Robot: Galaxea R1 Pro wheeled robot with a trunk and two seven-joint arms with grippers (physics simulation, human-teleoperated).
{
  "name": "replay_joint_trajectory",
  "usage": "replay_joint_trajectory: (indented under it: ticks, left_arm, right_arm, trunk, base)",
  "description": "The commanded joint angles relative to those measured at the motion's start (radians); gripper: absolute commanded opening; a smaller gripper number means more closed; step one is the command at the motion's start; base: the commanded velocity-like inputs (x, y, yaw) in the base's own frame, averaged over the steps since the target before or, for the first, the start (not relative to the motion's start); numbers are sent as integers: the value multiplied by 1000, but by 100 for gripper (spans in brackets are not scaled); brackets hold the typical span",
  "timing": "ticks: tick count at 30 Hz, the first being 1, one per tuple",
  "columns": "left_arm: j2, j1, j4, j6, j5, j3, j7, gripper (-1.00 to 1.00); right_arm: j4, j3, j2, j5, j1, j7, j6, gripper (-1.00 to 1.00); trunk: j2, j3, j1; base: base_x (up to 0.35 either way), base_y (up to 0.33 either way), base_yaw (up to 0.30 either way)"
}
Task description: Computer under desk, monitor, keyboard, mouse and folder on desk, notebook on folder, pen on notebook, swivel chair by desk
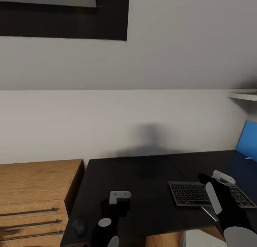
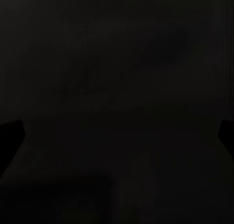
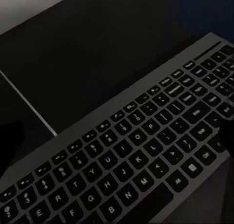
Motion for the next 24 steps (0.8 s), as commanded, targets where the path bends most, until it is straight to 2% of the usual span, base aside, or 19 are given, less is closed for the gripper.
replay_joint_trajectory:
  ticks: [1,8,11,19,24]
  left_arm:
    - [0,-1,-2,2,9,-1,10,100]
    - [0,-1,-1,2,8,1,19,100]
    - [0,-1,-1,1,10,1,54,100]
    - [0,-1,-2,-26,13,4,129,100]
    - [-1,-1,0,-35,24,4,149,100]
  right_arm:
    - [0,1,0,-10,-1,-7,2,100]
    - [1,3,0,-10,-1,-3,2,100]
    - [1,4,1,-10,-1,-2,2,100]
    - [1,4,2,-10,-1,-2,2,100]
    - [0,5,2,-10,-1,-2,2,100]
  trunk:
    - [6,2,-4]
    - [55,24,-31]
    - [76,33,-42]
    - [132,58,-73]
    - [167,74,-92]
  base:
    - [0,0,-265]
    - [0,0,-267]
    - [0,0,-236]
    - [0,0,-57]
    - [0,0,-4]
